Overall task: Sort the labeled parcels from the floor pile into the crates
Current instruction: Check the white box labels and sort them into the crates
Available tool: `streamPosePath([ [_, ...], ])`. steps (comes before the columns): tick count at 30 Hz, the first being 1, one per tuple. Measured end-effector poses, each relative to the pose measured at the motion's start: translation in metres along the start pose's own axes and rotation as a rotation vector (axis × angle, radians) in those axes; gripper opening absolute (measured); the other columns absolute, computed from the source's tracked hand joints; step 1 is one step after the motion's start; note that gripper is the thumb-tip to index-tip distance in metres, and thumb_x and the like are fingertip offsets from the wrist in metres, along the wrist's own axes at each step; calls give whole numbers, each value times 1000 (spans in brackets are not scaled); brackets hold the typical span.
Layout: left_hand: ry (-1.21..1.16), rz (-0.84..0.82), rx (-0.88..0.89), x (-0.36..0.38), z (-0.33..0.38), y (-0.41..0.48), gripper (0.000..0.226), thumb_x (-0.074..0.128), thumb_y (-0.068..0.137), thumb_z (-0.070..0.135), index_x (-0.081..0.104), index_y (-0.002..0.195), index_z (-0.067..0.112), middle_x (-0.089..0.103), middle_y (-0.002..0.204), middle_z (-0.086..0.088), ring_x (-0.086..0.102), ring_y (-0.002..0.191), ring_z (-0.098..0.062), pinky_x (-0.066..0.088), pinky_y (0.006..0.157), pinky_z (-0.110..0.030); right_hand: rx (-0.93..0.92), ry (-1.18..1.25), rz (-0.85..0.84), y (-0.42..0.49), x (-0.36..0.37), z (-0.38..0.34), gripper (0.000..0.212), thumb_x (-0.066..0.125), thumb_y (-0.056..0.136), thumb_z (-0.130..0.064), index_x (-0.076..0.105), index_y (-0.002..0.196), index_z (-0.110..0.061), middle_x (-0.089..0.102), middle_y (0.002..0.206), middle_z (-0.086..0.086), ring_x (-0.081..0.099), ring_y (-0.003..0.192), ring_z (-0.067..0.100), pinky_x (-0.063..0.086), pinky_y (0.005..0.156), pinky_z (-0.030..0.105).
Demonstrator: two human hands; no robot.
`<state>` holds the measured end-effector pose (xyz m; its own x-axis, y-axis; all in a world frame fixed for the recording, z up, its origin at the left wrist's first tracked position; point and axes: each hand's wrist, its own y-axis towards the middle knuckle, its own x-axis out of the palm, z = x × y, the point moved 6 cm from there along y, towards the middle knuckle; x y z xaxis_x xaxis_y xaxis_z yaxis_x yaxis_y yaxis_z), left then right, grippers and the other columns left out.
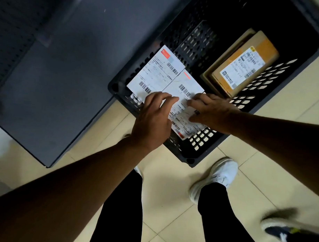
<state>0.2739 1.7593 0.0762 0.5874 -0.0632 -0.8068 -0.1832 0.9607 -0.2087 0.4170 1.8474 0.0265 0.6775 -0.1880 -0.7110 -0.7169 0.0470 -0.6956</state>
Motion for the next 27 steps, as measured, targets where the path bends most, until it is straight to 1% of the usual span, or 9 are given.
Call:
streamPosePath([
  [3, -14, 13, -27, -1, -7, 1, 64, 59, 74, -8, 59, 134, 12, 56, 132, -6, 45, 129, -29, 44, 108, -40, 5, 9, 27, 4, 4, -4, 59, 75, 87, -28, 55, 141, -41, 12, 165, 7, 11, 153, 41, 23, 122, 51],
  [8, -1, -3, -32, -3, -12, 4, 63, 59, 74, -7, 59, 133, 14, 56, 133, -5, 44, 128, -26, 44, 107, -36, 29, 70, 96, 10, 11, 0, 56, 81, 80, -23, 62, 131, -36, 19, 160, 13, 21, 148, 44, 49, 107, 54],
  [11, -1, -17, -29, -4, -13, 9, 64, 59, 74, -7, 58, 134, 14, 56, 133, -4, 43, 128, -26, 45, 106, -37, -25, 92, 117, 11, 13, 2, 51, 85, 76, -22, 67, 123, -33, 24, 155, 14, 26, 144, 48, 57, 95, 56],
  [14, -9, -8, -26, -5, -12, 16, 61, 54, 77, -2, 57, 136, 13, 57, 132, -6, 45, 128, -27, 46, 106, -38, -82, 71, 111, 11, 14, 2, 54, 84, 76, -24, 67, 127, -31, 28, 154, 16, 23, 146, 46, 54, 100, 54],
  [18, -3, -23, -14, -2, -9, 23, 63, 61, 76, -5, 57, 136, 13, 57, 132, -6, 46, 129, -28, 47, 105, -41, -83, 108, 65, 11, 15, 4, 57, 78, 84, -28, 59, 137, -35, 14, 161, 11, 7, 151, 41, 43, 113, 53],
  [20, -5, -31, -12, -1, -8, 24, 63, 61, 75, -6, 57, 136, 13, 57, 132, -7, 46, 129, -29, 47, 105, -42, -65, 123, 69, 8, 11, 6, 54, 76, 86, -27, 60, 136, -36, 19, 163, 10, 11, 153, 40, 34, 119, 55],
  [22, -10, -37, -7, -1, -6, 25, 64, 60, 75, -6, 57, 136, 13, 57, 133, -7, 46, 129, -29, 47, 105, -43, -37, 162, 99, 4, 6, 8, 51, 79, 84, -27, 65, 132, -34, 28, 162, 10, 19, 152, 40, 29, 121, 59],
  [24, -12, -44, 1, 0, -5, 25, 62, 57, 75, -3, 57, 136, 13, 56, 133, -6, 46, 129, -28, 48, 105, -44, 3, 196, 72, 1, 6, 10, 50, 73, 89, -28, 60, 137, -35, 23, 163, 8, 16, 153, 37, 26, 123, 56],
  [27, -3, -56, 15, 2, -3, 24, 61, 55, 76, 1, 56, 136, 13, 56, 132, -5, 46, 129, -28, 49, 102, -45, 124, 259, 31, -8, 9, 16, 50, 61, 97, -29, 50, 146, -35, 20, 162, 7, 23, 148, 31, 38, 117, 45],
])
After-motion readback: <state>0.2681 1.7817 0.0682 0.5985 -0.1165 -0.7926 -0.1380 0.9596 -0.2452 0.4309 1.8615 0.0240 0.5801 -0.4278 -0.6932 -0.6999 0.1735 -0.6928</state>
